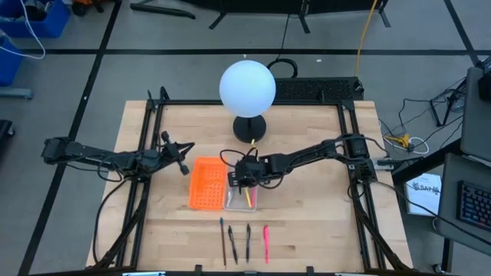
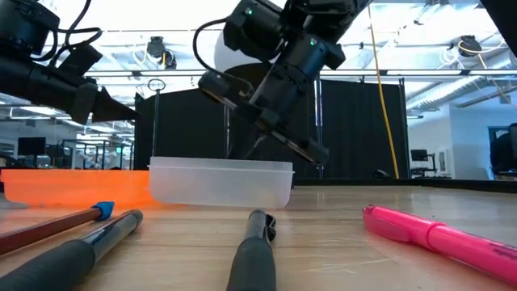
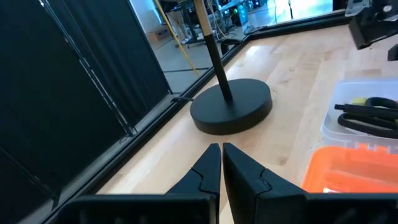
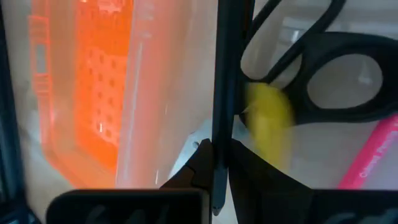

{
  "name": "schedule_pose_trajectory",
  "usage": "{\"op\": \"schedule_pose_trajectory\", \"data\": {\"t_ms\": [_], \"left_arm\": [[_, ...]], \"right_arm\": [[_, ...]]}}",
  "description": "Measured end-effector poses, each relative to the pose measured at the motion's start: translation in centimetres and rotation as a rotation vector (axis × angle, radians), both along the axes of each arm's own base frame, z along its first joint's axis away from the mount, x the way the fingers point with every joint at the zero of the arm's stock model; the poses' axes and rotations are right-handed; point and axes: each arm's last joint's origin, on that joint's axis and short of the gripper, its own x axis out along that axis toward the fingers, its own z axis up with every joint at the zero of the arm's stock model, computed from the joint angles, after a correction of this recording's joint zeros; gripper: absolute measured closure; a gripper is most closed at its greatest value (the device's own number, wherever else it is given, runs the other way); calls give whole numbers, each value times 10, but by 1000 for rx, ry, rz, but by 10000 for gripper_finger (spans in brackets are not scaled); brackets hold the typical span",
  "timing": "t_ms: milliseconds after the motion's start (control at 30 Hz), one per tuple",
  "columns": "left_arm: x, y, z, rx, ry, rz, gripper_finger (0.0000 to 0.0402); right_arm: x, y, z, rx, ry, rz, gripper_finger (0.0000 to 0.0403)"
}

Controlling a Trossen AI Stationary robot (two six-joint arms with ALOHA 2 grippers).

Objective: Pick & place school supplies into a supply box
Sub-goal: Put the black pen into the orange supply box, then put the brown pencil into the orange supply box

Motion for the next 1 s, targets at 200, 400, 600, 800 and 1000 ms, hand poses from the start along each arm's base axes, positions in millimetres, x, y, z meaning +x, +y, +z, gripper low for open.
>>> {"op": "schedule_pose_trajectory", "data": {"t_ms": [200, 400, 600, 800, 1000], "left_arm": [[0, 0, 0, 2, 1, 0, 376], [0, 0, 0, 2, 1, 0, 376], [0, 0, 0, 2, 1, 0, 376], [0, 0, 0, -1, -1, 0, 376], [0, 0, -1, -3, 5, 0, 376]], "right_arm": [[-4, -6, -7, 30, 24, -8, 384], [-3, -7, -6, 24, 10, -1, 384], [-2, -7, -5, 17, -2, 2, 368], [-1, -6, -4, 30, -20, -20, 298], [4, -6, 3, 0, -99, -2, 279]]}}
